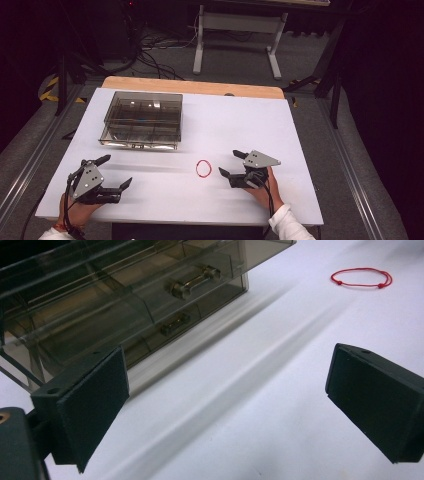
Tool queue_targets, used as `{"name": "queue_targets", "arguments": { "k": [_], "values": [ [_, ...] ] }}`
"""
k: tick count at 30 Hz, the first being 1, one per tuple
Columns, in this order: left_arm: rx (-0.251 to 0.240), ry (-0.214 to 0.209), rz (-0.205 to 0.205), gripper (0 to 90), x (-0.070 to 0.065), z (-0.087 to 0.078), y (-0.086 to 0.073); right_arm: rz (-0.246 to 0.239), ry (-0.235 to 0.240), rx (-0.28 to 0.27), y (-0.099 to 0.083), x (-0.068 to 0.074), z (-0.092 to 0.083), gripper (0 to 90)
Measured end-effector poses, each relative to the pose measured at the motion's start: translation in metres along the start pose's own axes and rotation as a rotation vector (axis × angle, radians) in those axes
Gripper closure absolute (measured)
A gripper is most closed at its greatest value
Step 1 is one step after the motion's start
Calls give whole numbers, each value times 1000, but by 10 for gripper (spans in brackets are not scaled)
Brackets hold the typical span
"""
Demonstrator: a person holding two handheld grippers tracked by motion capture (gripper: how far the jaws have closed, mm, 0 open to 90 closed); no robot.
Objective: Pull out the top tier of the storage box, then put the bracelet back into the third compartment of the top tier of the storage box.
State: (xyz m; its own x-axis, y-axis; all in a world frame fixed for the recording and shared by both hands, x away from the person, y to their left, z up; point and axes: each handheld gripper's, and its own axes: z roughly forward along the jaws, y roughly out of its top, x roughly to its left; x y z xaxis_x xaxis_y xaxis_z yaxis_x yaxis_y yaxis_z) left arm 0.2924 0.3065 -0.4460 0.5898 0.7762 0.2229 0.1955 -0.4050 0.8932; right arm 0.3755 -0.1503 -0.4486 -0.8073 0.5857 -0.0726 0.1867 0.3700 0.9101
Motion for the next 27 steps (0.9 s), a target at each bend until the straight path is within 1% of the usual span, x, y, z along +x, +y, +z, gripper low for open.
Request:
{"name": "queue_targets", "arguments": {
  "k": [2, 4, 6, 7, 8, 11, 12, 14, 15, 16, 17, 18, 21, 22, 25, 27],
  "values": [
    [11, 3, -8, 54, 0, 2, -1, -3, 16, 11, 1, 1, 4, 233],
    [22, 8, -4, 58, 0, 5, -1, -11, 31, 22, 3, 2, 7, 261],
    [32, 6, 0, 64, 0, 7, -2, -16, 30, 27, 3, 2, 8, 266],
    [44, 0, -1, 65, -1, 11, -2, -16, 39, 35, 4, 2, 11, 299],
    [46, 1, 5, 65, -1, 11, -2, -18, 39, 39, 5, 2, 11, 304],
    [44, -1, 6, 67, -1, 12, -2, -15, 43, 39, 5, 2, 12, 303],
    [42, -11, 8, 67, -1, 12, -3, -16, 40, 40, 5, 2, 12, 295],
    [44, -8, 8, 69, -2, 12, -3, -12, 36, 39, 4, 1, 12, 292],
    [49, -19, 7, 69, -3, 12, -3, -12, 35, 38, 4, 1, 12, 289],
    [52, -20, 13, 68, -3, 12, -3, -12, 32, 39, 4, 2, 12, 287],
    [52, -18, 20, 69, -3, 12, -3, -9, 32, 40, 4, 2, 11, 286],
    [50, -21, 14, 69, -4, 12, -3, -9, 32, 41, 4, 2, 11, 286],
    [47, -19, 18, 69, -4, 12, -1, -20, 33, 48, 3, 5, 11, 278],
    [46, -19, 26, 69, -4, 12, -1, -21, 35, 46, 3, 6, 11, 278],
    [46, -18, 24, 69, -4, 13, 0, -23, 41, 47, 3, 6, 11, 278],
    [50, -10, 20, 69, -3, 14, -1, -20, 46, 53, 4, 5, 12, 279]
  ]
}}
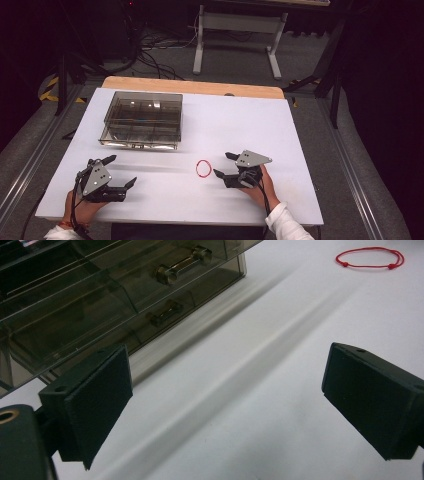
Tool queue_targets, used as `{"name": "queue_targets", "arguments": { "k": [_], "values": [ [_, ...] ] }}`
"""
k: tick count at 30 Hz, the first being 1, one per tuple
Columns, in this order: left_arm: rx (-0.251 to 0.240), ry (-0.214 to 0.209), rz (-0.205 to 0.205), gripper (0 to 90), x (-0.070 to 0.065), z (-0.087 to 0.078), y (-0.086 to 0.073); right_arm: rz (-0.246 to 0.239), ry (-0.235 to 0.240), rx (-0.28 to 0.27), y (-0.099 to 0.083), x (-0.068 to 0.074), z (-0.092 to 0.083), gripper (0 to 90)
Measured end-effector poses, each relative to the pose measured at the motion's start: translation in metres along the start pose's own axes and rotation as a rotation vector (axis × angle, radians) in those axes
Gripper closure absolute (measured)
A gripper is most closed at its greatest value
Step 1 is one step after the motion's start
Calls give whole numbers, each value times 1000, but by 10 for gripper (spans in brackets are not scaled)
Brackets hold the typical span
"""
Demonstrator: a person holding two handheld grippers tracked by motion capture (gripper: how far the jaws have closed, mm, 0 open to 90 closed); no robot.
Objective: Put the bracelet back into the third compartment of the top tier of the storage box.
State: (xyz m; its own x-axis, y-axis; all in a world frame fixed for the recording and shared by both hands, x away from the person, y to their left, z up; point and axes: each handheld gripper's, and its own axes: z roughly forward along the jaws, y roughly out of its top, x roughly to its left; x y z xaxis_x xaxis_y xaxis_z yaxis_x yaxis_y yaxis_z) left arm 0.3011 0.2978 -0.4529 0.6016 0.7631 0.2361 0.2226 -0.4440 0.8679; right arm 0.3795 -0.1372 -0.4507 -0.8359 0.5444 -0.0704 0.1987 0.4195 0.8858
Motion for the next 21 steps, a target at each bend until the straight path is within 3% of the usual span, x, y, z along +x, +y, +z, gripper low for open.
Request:
{"name": "queue_targets", "arguments": {
  "k": [5, 9, 17, 21],
  "values": [
    [3, -11, -9, 71, 1, 1, -1, -9, 12, 10, 1, 1, 3, 294],
    [3, -13, 6, 72, 0, 4, 2, -18, 24, 21, 4, 4, 7, 317],
    [1, -18, -1, 75, 1, 5, 2, -57, 51, 81, 9, 12, 19, 393],
    [-8, -17, -9, 76, 3, 4, 3, -62, 100, 122, 12, 15, 27, 509]
  ]
}}
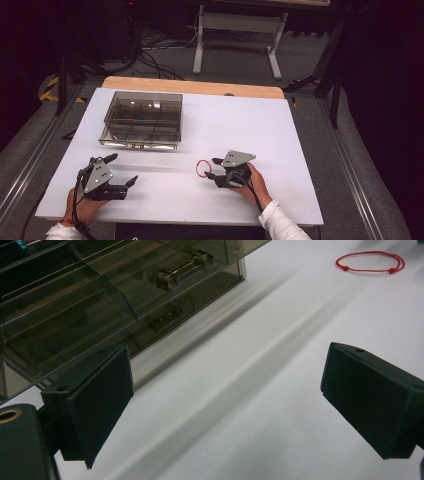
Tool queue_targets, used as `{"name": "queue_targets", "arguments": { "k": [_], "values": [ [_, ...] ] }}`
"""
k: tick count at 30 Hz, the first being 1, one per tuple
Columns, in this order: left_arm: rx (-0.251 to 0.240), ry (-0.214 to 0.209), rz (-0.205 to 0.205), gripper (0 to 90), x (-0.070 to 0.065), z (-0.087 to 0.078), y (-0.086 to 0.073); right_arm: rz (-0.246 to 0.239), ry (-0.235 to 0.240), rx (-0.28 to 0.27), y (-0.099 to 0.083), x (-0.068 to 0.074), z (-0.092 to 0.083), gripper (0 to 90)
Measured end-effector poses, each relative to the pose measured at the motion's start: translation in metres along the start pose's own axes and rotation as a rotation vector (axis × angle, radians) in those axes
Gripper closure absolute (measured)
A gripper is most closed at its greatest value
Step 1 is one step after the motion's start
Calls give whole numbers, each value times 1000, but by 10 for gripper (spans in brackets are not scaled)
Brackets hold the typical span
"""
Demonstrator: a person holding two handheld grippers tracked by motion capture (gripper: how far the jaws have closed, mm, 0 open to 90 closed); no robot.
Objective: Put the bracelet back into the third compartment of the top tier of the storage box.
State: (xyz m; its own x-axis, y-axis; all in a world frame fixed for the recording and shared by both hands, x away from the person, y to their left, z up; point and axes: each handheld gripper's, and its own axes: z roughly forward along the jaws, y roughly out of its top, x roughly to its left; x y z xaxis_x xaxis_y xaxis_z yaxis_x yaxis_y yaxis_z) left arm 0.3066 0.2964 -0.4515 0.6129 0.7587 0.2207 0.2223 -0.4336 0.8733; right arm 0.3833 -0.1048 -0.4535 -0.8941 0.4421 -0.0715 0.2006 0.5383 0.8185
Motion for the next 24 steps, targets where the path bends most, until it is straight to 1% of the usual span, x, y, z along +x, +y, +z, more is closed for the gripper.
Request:
{"name": "queue_targets", "arguments": {
  "k": [1, 2, 3, 5, 7, 9, 10, 11, 12, 13, 15, 16, 18, 19, 20, 21, 23, 24],
  "values": [
    [-1, 0, -2, 76, 0, 0, 0, -1, 13, 20, 1, 0, 3, 532],
    [5, -2, 5, 77, 0, 0, -1, -1, 21, 34, 2, 1, 5, 552],
    [6, -2, 11, 76, 0, 0, -1, -1, 35, 43, 3, 1, 7, 576],
    [3, 1, 5, 78, 2, -1, -1, -9, 63, 55, 6, 3, 11, 613],
    [-5, 3, -8, 79, 2, -2, 0, -27, 92, 76, 8, 7, 15, 639],
    [-9, 8, -5, 80, 2, -3, 0, -45, 116, 106, 10, 12, 19, 671],
    [-6, 7, 0, 80, 2, -3, 0, -63, 118, 126, 11, 13, 21, 685],
    [0, 12, 3, 82, 2, -3, -1, -71, 122, 129, 11, 13, 22, 698],
    [0, 3, -4, 82, 1, -2, -1, -61, 128, 131, 12, 12, 23, 697],
    [6, 0, -1, 82, 2, -1, -2, -42, 140, 130, 12, 10, 24, 711],
    [12, -1, 4, 83, 2, 0, -2, -17, 139, 135, 12, 7, 25, 768],
    [12, 0, 10, 83, 2, 0, -2, -16, 138, 137, 13, 6, 25, 795],
    [6, -3, -5, 84, 2, 0, -2, -11, 132, 140, 13, 5, 26, 837],
    [8, -2, 2, 84, 2, 1, -1, -11, 130, 141, 13, 4, 27, 859],
    [8, -3, 7, 85, 3, 2, -1, -12, 127, 140, 14, 4, 27, 880],
    [10, -6, 4, 86, 3, 2, -1, -20, 123, 143, 14, 5, 27, 894],
    [13, -10, 1, 86, 3, 5, 0, -36, 111, 141, 14, 8, 27, 900],
    [14, -14, 7, 86, 3, 6, 1, -43, 103, 138, 14, 9, 27, 900]
  ]
}}
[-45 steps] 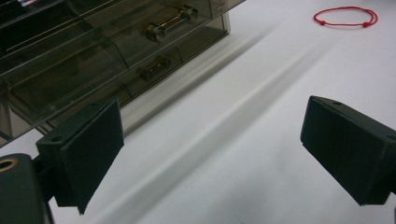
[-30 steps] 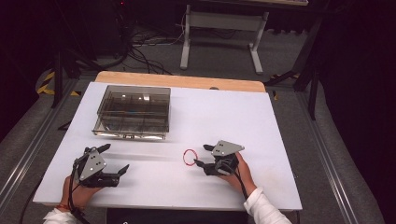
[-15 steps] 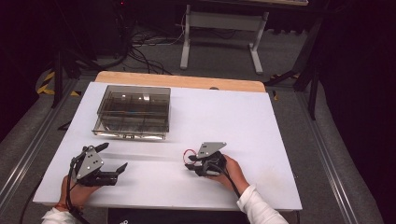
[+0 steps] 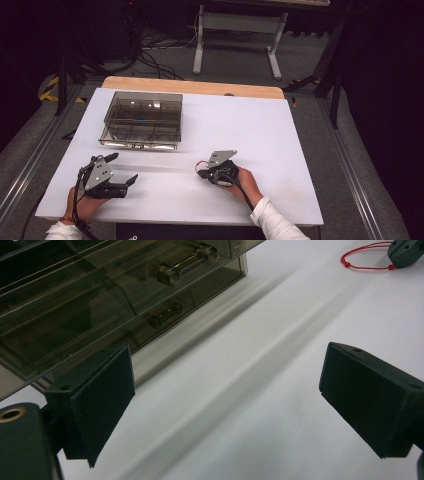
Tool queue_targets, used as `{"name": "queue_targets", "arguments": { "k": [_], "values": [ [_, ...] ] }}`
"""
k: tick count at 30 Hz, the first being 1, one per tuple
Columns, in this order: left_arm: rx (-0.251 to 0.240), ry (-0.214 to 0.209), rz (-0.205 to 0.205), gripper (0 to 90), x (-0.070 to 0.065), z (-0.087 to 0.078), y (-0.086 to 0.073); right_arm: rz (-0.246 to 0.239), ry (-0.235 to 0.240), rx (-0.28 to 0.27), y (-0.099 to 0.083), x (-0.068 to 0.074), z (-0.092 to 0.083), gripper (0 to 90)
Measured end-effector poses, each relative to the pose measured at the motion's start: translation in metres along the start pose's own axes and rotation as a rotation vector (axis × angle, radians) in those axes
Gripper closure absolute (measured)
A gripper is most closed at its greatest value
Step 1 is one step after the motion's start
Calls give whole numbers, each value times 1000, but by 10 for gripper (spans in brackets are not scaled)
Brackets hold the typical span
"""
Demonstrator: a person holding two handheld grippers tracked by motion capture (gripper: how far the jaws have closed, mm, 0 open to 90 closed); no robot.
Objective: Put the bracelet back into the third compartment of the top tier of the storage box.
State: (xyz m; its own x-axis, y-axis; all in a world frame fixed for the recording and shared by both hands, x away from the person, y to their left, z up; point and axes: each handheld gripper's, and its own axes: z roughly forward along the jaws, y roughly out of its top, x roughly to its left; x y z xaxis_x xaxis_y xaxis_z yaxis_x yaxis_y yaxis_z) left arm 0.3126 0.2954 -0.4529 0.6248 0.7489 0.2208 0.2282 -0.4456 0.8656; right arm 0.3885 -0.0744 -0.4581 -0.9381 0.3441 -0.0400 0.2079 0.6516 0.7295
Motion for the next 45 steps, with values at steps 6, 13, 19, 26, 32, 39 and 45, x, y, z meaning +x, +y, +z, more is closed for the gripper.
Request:
{"name": "queue_targets", "arguments": {
  "k": [6, 13, 19, 26, 32, 39, 45],
  "values": [
    [-3, -5, 11, 86, -2, 1, 2, 15, -16, -52, -2, 2, -7, 900],
    [0, 0, 4, 87, 0, 0, 0, 22, -36, -119, 0, 0, -20, 900],
    [-2, 9, 0, 91, 1, -1, 1, -12, -57, -154, 6, 4, -25, 900],
    [11, 0, 3, 92, 0, 3, 0, -45, -53, -225, 17, 4, -36, 900],
    [-2, 7, -17, 94, 0, 1, 0, -61, -79, -261, 25, -7, -43, 900],
    [1, 6, -16, 95, 1, 4, 2, -45, -75, -346, 45, -16, -62, 900],
    [6, 5, -7, 98, 0, 6, 4, -67, -60, -365, 71, -16, -64, 900]
  ]
}}
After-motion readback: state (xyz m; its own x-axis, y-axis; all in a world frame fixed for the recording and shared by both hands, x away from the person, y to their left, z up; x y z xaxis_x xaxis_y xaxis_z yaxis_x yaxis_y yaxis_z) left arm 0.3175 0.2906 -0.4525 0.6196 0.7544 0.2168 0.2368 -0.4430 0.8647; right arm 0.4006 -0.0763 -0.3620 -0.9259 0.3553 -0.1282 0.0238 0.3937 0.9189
